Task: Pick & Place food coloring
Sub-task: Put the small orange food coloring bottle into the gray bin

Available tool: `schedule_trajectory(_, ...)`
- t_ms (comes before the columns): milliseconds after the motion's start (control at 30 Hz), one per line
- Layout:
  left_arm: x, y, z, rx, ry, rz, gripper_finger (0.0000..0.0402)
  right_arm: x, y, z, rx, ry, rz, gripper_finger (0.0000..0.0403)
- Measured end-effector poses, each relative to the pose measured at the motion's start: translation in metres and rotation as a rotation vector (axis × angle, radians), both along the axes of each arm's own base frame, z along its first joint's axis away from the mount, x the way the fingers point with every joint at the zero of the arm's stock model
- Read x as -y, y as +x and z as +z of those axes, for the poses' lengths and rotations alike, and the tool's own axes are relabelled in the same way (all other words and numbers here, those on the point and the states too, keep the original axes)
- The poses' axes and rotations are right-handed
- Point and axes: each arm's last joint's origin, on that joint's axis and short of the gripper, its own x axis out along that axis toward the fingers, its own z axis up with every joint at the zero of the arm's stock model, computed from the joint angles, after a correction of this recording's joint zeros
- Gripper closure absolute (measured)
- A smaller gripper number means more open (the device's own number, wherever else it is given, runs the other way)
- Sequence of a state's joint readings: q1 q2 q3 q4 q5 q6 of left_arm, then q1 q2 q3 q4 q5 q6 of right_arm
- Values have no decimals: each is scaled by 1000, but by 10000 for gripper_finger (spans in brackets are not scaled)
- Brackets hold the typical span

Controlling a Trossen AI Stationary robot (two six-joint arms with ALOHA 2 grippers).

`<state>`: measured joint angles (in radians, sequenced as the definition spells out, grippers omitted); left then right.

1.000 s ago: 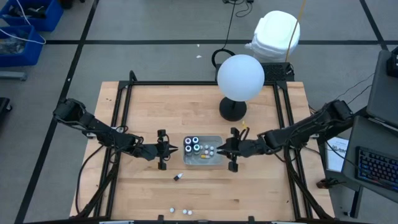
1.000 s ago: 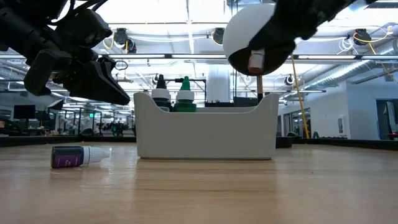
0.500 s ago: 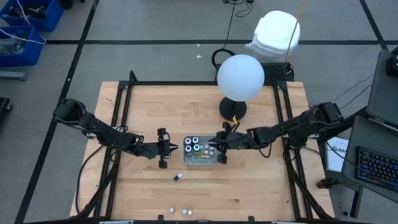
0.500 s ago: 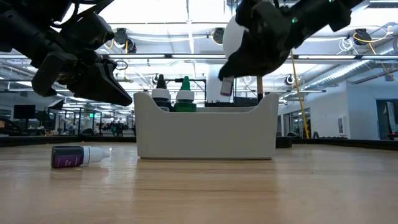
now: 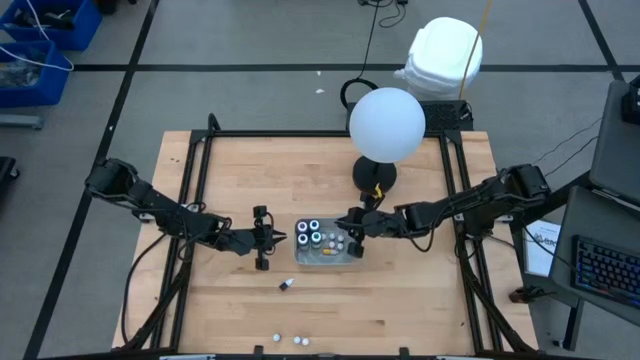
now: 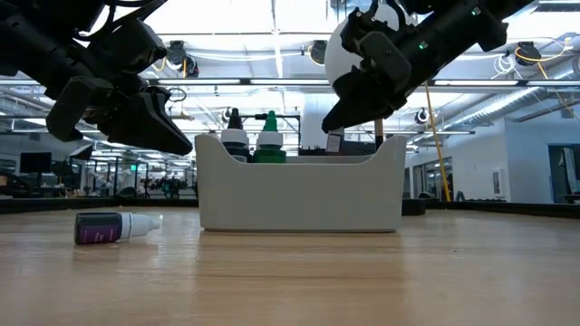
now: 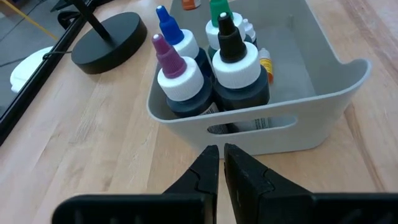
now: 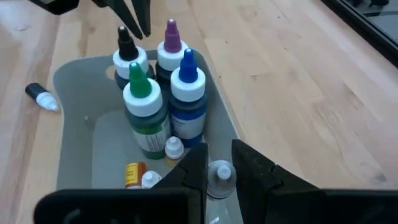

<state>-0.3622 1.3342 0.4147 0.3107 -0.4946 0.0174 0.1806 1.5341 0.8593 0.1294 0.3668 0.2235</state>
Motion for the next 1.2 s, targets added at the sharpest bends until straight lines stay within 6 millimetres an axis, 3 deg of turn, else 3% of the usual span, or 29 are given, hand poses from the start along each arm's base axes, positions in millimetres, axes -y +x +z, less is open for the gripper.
schedule_trajectory(500,0,0,0,1,1,3,366,8,0,-4,-38,-5,-13,361)
schedule_trajectory(800,0,0,0,1,2,3,366,9,9,-36,-130,-1,-12,361)
schedule_trajectory(1200,0,0,0,1,3,2,366,8,15,-40,-101,5,-13,346)
